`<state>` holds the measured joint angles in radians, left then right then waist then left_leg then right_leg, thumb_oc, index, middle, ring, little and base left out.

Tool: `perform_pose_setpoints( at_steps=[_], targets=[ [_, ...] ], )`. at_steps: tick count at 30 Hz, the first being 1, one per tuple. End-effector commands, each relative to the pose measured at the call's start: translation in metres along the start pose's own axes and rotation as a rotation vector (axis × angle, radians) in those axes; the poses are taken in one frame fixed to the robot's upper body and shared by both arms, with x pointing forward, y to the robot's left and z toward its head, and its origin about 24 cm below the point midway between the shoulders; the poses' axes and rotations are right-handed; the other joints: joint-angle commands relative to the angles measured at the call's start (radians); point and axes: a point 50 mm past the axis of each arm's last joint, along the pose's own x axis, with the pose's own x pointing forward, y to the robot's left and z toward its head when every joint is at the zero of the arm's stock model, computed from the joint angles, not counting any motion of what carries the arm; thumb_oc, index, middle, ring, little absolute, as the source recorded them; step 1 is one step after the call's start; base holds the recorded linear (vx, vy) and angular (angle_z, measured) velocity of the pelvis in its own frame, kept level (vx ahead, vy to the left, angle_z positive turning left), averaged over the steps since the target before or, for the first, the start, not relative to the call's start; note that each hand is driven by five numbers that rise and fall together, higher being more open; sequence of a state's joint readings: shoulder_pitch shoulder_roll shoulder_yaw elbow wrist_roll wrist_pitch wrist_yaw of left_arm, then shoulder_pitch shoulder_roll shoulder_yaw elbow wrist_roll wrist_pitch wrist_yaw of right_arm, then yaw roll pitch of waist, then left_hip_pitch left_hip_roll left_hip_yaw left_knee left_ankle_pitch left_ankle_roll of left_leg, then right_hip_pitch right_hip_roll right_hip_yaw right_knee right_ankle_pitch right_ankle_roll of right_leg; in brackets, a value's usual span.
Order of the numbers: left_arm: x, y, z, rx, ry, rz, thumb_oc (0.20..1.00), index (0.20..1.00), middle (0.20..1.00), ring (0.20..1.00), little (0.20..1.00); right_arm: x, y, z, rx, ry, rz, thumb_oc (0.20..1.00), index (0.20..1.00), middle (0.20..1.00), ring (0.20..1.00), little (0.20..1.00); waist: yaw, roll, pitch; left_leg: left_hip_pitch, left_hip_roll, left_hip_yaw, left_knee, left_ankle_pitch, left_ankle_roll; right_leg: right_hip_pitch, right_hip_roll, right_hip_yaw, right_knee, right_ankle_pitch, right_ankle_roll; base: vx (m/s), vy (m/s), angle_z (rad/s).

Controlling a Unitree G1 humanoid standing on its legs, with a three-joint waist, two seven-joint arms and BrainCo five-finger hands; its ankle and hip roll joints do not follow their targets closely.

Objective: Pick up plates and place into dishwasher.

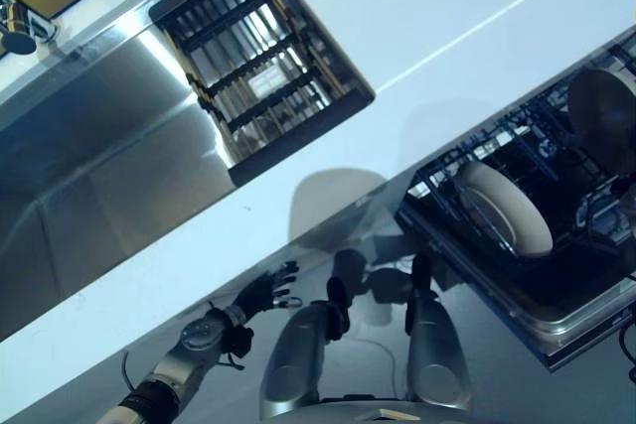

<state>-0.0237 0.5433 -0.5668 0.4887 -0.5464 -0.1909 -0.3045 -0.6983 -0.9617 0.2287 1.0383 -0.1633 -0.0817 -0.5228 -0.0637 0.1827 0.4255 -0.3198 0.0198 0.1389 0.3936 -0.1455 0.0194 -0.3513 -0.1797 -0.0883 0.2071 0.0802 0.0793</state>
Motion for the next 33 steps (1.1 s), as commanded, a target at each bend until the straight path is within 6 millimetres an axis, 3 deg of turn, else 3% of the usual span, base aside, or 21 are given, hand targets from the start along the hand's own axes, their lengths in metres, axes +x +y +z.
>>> perform_pose_setpoints(
  at_steps=[1,7,15,23,33],
  targets=[
    [-0.003,-0.006,0.005,-0.054,-0.089,-0.003,1.0,1.0,1.0,1.0,1.0,-0.014,0.02,-0.002,-0.063,-0.042,0.088,0.2,0.2,0.2,0.2,0.2,0.004,0.019,-0.021,-0.063,0.058,-0.055,-0.024,0.088,-0.065,0.032,-0.029,0.007,0.049,-0.08,0.021,0.0,0.0,0.0],
    [0.0,-0.004,0.006,-0.037,-0.091,-0.015,1.0,1.0,1.0,1.0,1.0,-0.016,0.028,0.005,-0.108,-0.068,0.084,0.2,0.2,0.2,0.2,0.2,0.008,0.022,-0.013,-0.075,0.057,-0.061,-0.021,0.091,-0.063,0.019,-0.029,0.013,0.055,-0.08,0.02,-0.01,-0.022,0.0],
    [-0.002,-0.001,0.007,-0.039,-0.102,-0.01,1.0,1.0,1.0,1.0,1.0,-0.008,0.016,0.022,-0.077,-0.121,-0.047,0.2,0.2,0.2,0.2,0.2,0.009,0.028,-0.001,-0.083,0.061,-0.072,-0.014,0.094,-0.065,0.01,-0.023,0.014,0.07,-0.086,0.016,-0.01,-0.015,0.0],
    [-0.003,0.004,0.01,-0.011,-0.091,-0.014,1.0,1.0,1.0,1.0,1.0,-0.001,0.007,0.02,-0.303,-0.187,-0.056,0.2,0.2,0.2,0.2,0.2,0.025,0.014,-0.001,-0.101,0.065,-0.08,-0.001,0.093,-0.062,0.003,-0.024,0.009,0.068,-0.08,0.02,-0.01,-0.037,0.0],
    [-0.008,0.016,0.018,0.04,-0.073,-0.009,1.0,1.0,1.0,1.0,1.0,0.017,-0.02,0.019,-0.503,-0.14,-0.178,0.2,0.2,0.2,0.2,0.2,0.062,-0.006,0.001,-0.13,0.069,-0.1,0.011,0.097,-0.06,-0.001,-0.018,-0.003,0.067,-0.076,0.024,-0.01,-0.063,0.06]
  ],
)
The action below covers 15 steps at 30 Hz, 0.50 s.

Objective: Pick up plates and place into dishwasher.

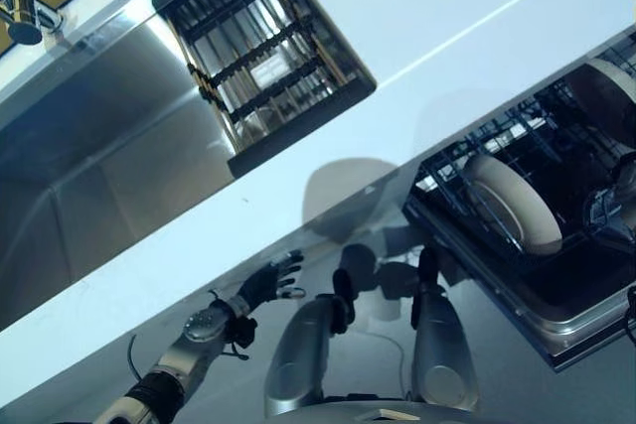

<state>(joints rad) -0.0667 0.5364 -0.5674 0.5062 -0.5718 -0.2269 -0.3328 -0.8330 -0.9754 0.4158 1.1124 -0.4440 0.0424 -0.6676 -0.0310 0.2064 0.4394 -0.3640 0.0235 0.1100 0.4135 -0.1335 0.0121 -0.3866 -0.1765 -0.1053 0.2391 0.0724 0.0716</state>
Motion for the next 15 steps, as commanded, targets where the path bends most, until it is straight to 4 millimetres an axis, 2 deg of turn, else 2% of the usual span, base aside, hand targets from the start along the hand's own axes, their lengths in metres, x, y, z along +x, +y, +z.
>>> perform_pose_setpoints(
  at_steps=[1,15],
  targets=[
    [-0.015,0.013,0.005,0.036,-0.007,0.012,1.0,1.0,1.0,1.0,1.0,0.006,-0.01,-0.007,-0.133,-0.001,-0.04,0.2,0.2,0.2,0.2,0.2,0.03,-0.03,-0.014,-0.087,0.065,-0.072,-0.009,0.086,-0.053,0.033,-0.021,0.013,0.034,-0.068,0.032,-0.02,-0.029,0.04],
    [-0.015,0.009,0.008,0.033,-0.018,0.001,1.0,1.0,1.0,1.0,1.0,0.01,-0.014,-0.023,-0.165,0.071,0.005,0.2,0.2,0.2,0.2,0.2,0.031,-0.011,-0.023,-0.084,0.065,-0.066,-0.018,0.088,-0.056,0.042,-0.024,-0.002,0.022,-0.069,0.031,0.0,-0.005,0.02]
  ],
)
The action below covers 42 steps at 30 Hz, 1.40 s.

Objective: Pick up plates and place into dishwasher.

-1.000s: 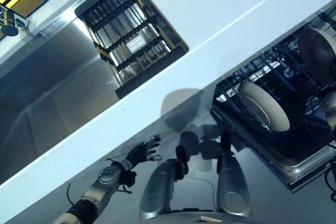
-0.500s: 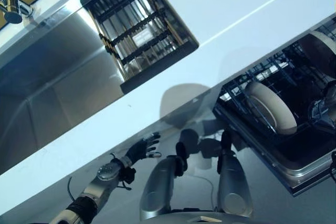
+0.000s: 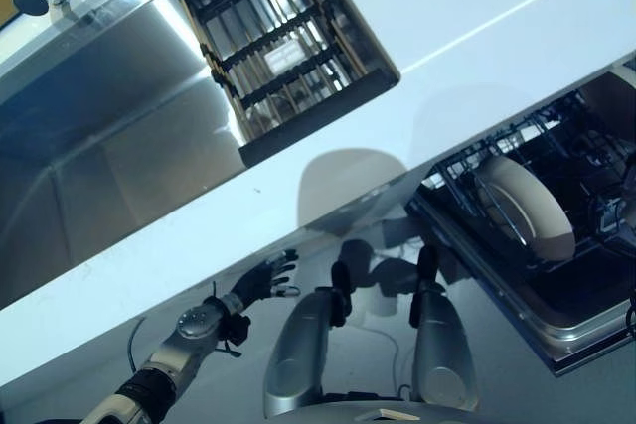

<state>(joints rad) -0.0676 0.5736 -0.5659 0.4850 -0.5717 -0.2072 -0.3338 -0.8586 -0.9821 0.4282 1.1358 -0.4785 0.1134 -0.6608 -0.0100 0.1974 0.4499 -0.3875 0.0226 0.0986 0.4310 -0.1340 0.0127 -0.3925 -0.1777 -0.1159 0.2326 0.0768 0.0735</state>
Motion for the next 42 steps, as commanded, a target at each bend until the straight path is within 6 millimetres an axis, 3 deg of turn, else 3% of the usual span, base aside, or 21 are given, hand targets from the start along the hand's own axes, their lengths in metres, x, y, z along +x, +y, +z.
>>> perform_pose_setpoints(
  at_steps=[1,13,25,42],
  targets=[
    [-0.01,0.001,0.005,0.006,-0.037,-0.006,1.0,1.0,1.0,1.0,1.0,0.008,-0.01,-0.018,-0.085,0.028,0.007,0.2,0.2,0.2,0.2,0.2,0.009,0.0,-0.034,-0.06,0.066,-0.054,-0.035,0.088,-0.056,0.048,-0.024,0.008,0.029,-0.074,0.029,0.0,0.0,0.0],
    [-0.01,-0.015,-0.001,-0.034,-0.042,-0.053,1.0,1.0,1.0,1.0,1.0,0.024,-0.037,-0.039,-0.121,0.116,-0.054,0.2,0.2,0.2,0.2,0.2,0.001,0.061,-0.046,-0.055,0.056,-0.05,-0.04,0.089,-0.065,0.051,-0.039,-0.001,0.029,-0.087,0.023,0.01,0.033,-0.01],
    [-0.012,-0.032,-0.006,-0.073,-0.051,-0.093,1.0,1.0,1.0,1.0,1.0,0.027,-0.045,-0.06,0.048,0.269,-0.04,0.2,0.2,0.2,0.2,0.2,-0.005,0.096,-0.052,-0.031,0.055,-0.042,-0.037,0.078,-0.072,0.062,-0.046,0.005,0.04,-0.105,0.012,0.04,0.043,-0.01],
    [-0.012,-0.041,-0.007,-0.109,-0.055,-0.104,1.0,1.0,1.0,1.0,1.0,0.036,-0.063,-0.052,0.015,0.146,-0.136,0.2,0.2,0.2,0.2,0.2,-0.029,0.113,-0.067,0.002,0.039,-0.023,-0.057,0.081,-0.068,0.059,-0.06,0.025,0.044,-0.1,0.016,0.02,0.042,-0.01]
  ],
)
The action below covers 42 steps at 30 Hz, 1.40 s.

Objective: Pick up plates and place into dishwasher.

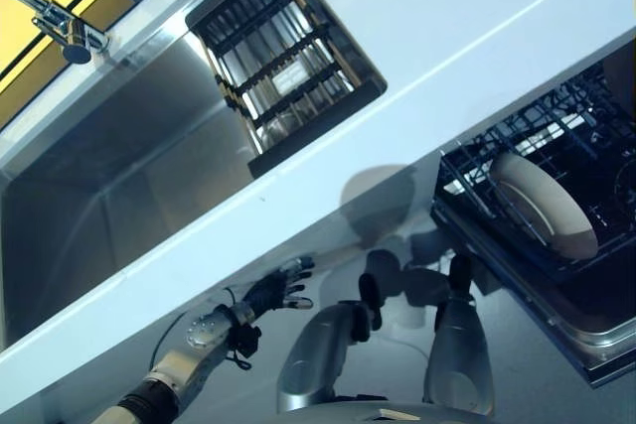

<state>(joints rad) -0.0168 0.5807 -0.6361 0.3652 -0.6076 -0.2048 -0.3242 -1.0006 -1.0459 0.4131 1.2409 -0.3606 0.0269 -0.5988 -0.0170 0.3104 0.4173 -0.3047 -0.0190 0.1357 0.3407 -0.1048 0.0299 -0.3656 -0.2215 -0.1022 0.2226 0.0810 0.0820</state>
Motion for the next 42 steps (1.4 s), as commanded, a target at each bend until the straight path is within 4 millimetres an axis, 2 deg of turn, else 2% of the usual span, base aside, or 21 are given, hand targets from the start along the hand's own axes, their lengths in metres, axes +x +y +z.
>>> perform_pose_setpoints(
  at_steps=[1,9,15,22,30,39,42],
  targets=[
    [-0.01,-0.013,-0.006,-0.075,-0.033,-0.006,1.0,1.0,1.0,1.0,1.0,0.014,-0.035,-0.029,-0.136,0.019,-0.112,0.2,0.2,0.2,0.2,0.2,-0.024,0.0,-0.035,-0.08,0.08,-0.059,0.034,0.051,-0.085,0.032,-0.017,0.014,0.055,-0.104,0.008,0.0,0.0,0.0],
    [-0.011,-0.013,-0.007,-0.078,-0.03,-0.008,1.0,1.0,1.0,1.0,1.0,0.014,-0.037,-0.028,-0.12,0.006,-0.127,0.2,0.2,0.2,0.2,0.2,-0.026,-0.001,-0.037,-0.074,0.078,-0.055,0.031,0.05,-0.081,0.035,-0.017,0.016,0.051,-0.102,0.008,0.0,0.0,0.0],
    [-0.013,-0.013,-0.006,-0.088,-0.04,-0.003,1.0,1.0,1.0,1.0,1.0,0.013,-0.042,-0.018,0.021,-0.024,-0.218,0.2,0.2,0.2,0.2,0.2,-0.04,0.003,-0.034,-0.064,0.078,-0.052,0.019,0.053,-0.081,0.033,-0.014,0.022,0.055,-0.104,0.007,0.0,0.012,-0.01],
    [-0.013,-0.016,-0.007,-0.128,-0.062,0.01,1.0,1.0,1.0,1.0,1.0,0.01,-0.055,-0.013,0.082,-0.088,-0.314,0.2,0.2,0.2,0.2,0.2,-0.077,0.005,-0.033,-0.047,0.072,-0.037,0.01,0.05,-0.079,0.027,-0.013,0.044,0.06,-0.106,0.006,0.02,0.051,-0.07],
    [-0.015,-0.018,-0.011,-0.144,-0.058,0.018,1.0,1.0,1.0,1.0,1.0,0.01,-0.071,-0.01,0.101,-0.146,-0.36,0.2,0.2,0.2,0.2,0.2,-0.093,-0.005,-0.04,-0.033,0.072,-0.03,0.0,0.05,-0.082,0.034,-0.01,0.055,0.05,-0.102,0.008,0.0,0.011,-0.06],
    [-0.014,-0.017,-0.014,-0.146,-0.052,0.027,1.0,1.0,1.0,1.0,1.0,-0.001,-0.063,0.002,0.119,-0.229,-0.325,0.2,0.2,0.2,0.2,0.2,-0.097,-0.018,-0.048,-0.024,0.072,-0.033,-0.007,0.052,-0.081,0.042,-0.008,0.053,0.045,-0.1,0.011,0.0,-0.001,0.0],
    [-0.013,-0.017,-0.015,-0.14,-0.041,0.023,1.0,1.0,1.0,1.0,1.0,-0.004,-0.054,0.002,0.056,-0.243,-0.3,0.2,0.2,0.2,0.2,0.2,-0.09,-0.022,-0.051,-0.025,0.069,-0.037,-0.003,0.05,-0.079,0.044,-0.01,0.049,0.045,-0.099,0.012,0.0,-0.011,0.0]
  ],
)
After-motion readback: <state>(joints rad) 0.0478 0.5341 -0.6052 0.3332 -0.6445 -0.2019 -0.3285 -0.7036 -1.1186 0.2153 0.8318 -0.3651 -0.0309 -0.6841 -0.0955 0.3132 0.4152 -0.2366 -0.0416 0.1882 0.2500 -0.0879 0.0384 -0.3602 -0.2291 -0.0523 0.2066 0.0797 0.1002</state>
